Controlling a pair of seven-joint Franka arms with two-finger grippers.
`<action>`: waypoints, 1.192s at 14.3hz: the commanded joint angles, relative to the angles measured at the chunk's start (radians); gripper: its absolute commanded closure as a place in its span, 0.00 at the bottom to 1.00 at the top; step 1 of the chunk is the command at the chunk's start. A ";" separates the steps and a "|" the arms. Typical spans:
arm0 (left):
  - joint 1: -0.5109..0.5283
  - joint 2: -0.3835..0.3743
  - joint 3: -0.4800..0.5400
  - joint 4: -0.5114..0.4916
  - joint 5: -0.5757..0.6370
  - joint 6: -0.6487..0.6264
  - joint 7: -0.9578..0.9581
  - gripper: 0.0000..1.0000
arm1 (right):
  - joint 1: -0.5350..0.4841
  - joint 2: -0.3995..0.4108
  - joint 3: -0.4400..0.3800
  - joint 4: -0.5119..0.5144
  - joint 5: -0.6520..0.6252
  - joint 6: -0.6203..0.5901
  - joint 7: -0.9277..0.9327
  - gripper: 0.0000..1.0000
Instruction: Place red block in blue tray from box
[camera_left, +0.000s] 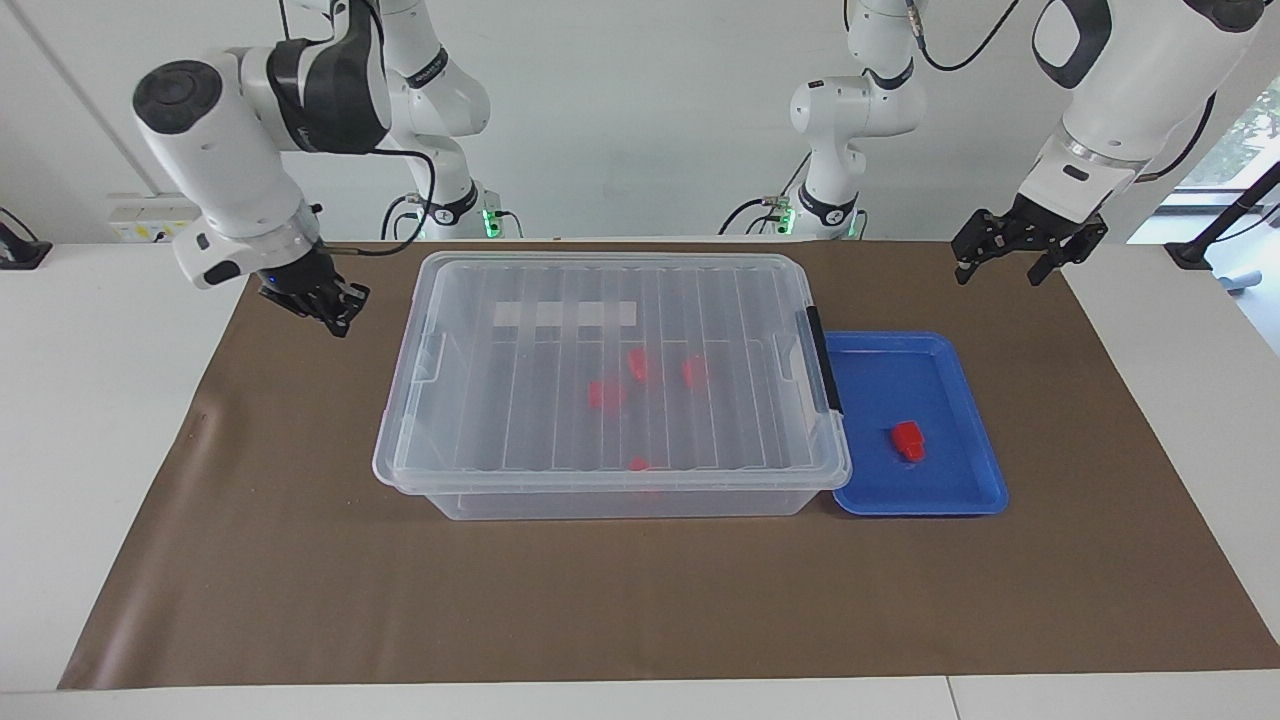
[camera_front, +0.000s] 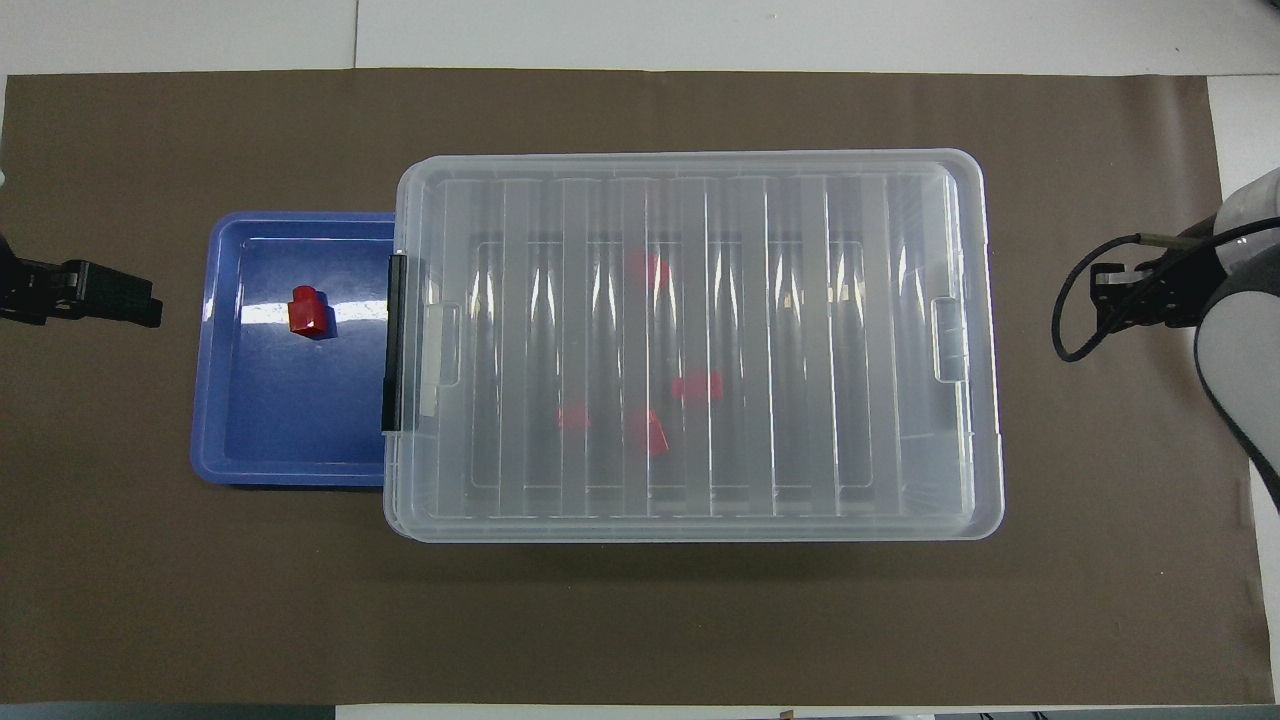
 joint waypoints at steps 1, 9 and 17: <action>0.009 -0.029 0.001 -0.033 -0.013 0.015 0.011 0.00 | -0.005 0.001 0.010 0.088 0.008 -0.125 -0.018 0.54; 0.009 -0.028 0.001 -0.033 -0.013 0.015 0.011 0.00 | 0.049 -0.008 -0.048 0.094 0.006 -0.120 -0.024 0.00; 0.009 -0.029 0.001 -0.033 -0.013 0.015 0.011 0.00 | 0.044 -0.028 -0.091 0.095 0.002 -0.103 -0.165 0.00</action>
